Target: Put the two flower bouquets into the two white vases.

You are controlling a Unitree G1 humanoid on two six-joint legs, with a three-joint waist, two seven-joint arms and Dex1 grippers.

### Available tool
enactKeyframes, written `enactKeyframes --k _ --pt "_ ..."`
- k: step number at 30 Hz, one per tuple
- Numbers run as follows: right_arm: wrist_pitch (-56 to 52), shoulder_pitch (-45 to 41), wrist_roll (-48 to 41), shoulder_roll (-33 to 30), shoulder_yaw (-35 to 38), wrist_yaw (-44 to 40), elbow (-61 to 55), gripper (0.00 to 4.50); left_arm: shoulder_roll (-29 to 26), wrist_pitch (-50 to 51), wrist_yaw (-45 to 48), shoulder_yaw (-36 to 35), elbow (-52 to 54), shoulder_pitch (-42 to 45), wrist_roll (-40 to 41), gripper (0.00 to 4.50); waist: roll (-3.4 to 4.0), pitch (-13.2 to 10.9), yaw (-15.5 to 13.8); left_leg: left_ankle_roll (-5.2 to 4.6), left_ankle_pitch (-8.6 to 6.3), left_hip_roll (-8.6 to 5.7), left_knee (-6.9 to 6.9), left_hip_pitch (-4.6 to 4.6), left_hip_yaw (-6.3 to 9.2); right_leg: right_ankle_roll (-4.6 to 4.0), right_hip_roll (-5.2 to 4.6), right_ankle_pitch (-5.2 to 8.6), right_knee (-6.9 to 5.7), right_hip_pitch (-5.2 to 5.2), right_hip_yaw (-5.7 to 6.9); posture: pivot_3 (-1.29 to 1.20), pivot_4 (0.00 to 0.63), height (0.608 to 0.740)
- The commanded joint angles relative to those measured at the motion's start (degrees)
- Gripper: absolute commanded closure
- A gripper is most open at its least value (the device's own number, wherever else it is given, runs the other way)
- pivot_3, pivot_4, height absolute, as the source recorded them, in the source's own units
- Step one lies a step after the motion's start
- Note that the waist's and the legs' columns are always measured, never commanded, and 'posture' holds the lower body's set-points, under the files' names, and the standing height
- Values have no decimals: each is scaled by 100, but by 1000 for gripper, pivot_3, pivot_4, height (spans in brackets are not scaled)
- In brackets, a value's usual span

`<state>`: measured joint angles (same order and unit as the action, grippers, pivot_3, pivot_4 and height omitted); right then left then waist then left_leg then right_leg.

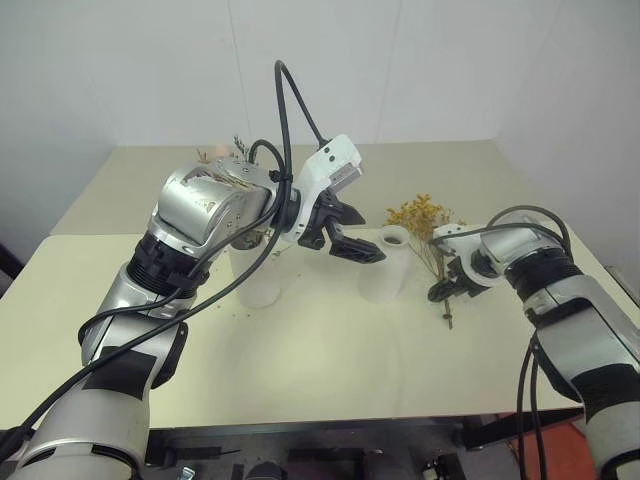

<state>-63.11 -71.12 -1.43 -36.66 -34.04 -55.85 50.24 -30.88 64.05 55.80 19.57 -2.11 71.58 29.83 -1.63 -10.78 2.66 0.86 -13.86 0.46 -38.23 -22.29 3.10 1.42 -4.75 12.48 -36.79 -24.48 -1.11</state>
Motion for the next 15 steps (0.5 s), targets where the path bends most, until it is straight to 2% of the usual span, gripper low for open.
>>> enactKeyframes --k 1,7,8,11,15 --pt "192 -91 207 69 141 -137 221 2211 -10 -3 38 -137 99 88 -47 0 0 0 3 0 0 0 0 0 0 0 0 0 0 0 0 0 150 740" --pt "31 -277 257 86 585 -206 395 4333 2 -67 36 -139 78 82 -117 0 1 -1 6 0 0 0 0 -1 0 0 0 0 0 -1 -1 0 150 740" --pt "-28 -333 239 99 734 -116 501 4456 5 -86 34 -145 79 78 -126 0 1 -1 7 0 0 -1 0 -1 0 0 0 0 -1 -1 -1 0 150 740" --pt "-213 -512 111 169 1431 498 888 4456 -4 -129 45 -172 87 55 -131 0 10 -6 -1 0 0 -1 0 -3 -1 -1 0 -1 -2 -3 -2 0 150 740" --pt "-94 -749 -422 154 3097 2048 1420 4456 -38 -140 37 -235 109 -8 -115 0 11 -7 -7 0 0 -1 3 -4 -1 -2 -1 -1 1 -4 -3 0 150 740"
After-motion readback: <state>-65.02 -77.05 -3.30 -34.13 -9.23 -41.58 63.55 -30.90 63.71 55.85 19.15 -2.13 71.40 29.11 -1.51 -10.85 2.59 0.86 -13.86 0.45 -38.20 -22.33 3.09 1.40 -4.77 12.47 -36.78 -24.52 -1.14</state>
